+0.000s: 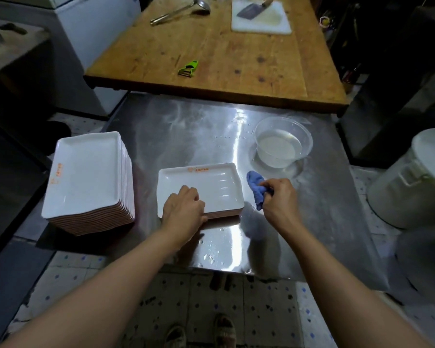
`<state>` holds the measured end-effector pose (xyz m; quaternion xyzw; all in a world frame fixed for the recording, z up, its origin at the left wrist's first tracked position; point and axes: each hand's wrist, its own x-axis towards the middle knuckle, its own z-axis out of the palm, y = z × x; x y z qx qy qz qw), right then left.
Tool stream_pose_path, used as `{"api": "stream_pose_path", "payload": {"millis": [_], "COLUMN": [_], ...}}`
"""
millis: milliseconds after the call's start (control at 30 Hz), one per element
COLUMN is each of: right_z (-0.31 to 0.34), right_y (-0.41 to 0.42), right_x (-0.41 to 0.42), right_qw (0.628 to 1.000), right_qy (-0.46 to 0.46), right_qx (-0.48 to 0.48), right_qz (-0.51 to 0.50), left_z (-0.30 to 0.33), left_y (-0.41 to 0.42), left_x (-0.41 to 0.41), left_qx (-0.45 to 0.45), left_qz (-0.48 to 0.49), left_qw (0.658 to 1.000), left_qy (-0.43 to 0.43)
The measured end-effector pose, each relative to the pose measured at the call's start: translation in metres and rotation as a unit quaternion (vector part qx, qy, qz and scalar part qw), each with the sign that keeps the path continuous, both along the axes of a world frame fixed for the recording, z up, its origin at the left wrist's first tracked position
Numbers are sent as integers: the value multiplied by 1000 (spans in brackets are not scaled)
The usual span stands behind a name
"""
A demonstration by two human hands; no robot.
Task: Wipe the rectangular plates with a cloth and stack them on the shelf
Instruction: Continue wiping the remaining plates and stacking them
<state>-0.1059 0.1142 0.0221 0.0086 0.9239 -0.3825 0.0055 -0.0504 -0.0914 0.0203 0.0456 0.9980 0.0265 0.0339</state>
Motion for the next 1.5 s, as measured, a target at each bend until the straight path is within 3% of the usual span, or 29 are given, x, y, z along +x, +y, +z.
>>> {"api": "stream_pose_path", "payload": {"millis": [100,300,433,600,733,800,900,1067,1200,1267,1500], "right_z": [-4,-8,3,17,48,66,96,143,170,179,199], "right_y": [5,10,10,5,0,-2,-5,-6,-7,-9,-15], "right_x": [4,9,13,13,12,11,13,20,21,21,28], "right_qw": [1000,1000,999,996,993,991,985,966,946,942,935], "right_qy": [3,11,29,34,59,81,130,213,293,317,350], "right_qx": [2,-3,-26,-59,-80,-75,-87,-112,-118,-99,-58], "right_qz": [-5,-9,-21,-50,-67,-71,-76,-100,-73,-50,11], "left_z": [-6,-12,-8,18,52,67,93,125,144,150,171], "left_y": [3,4,-6,-9,-3,1,3,10,21,28,50], "left_x": [4,3,5,2,3,4,4,1,2,2,7], "left_qx": [-46,-21,25,105,111,155,296,545,640,663,680], "left_qz": [-38,-14,-3,-16,25,66,101,148,165,157,121], "left_qw": [998,998,997,977,973,969,930,815,745,727,719], "left_qy": [30,53,70,185,199,179,193,129,89,83,80]}}
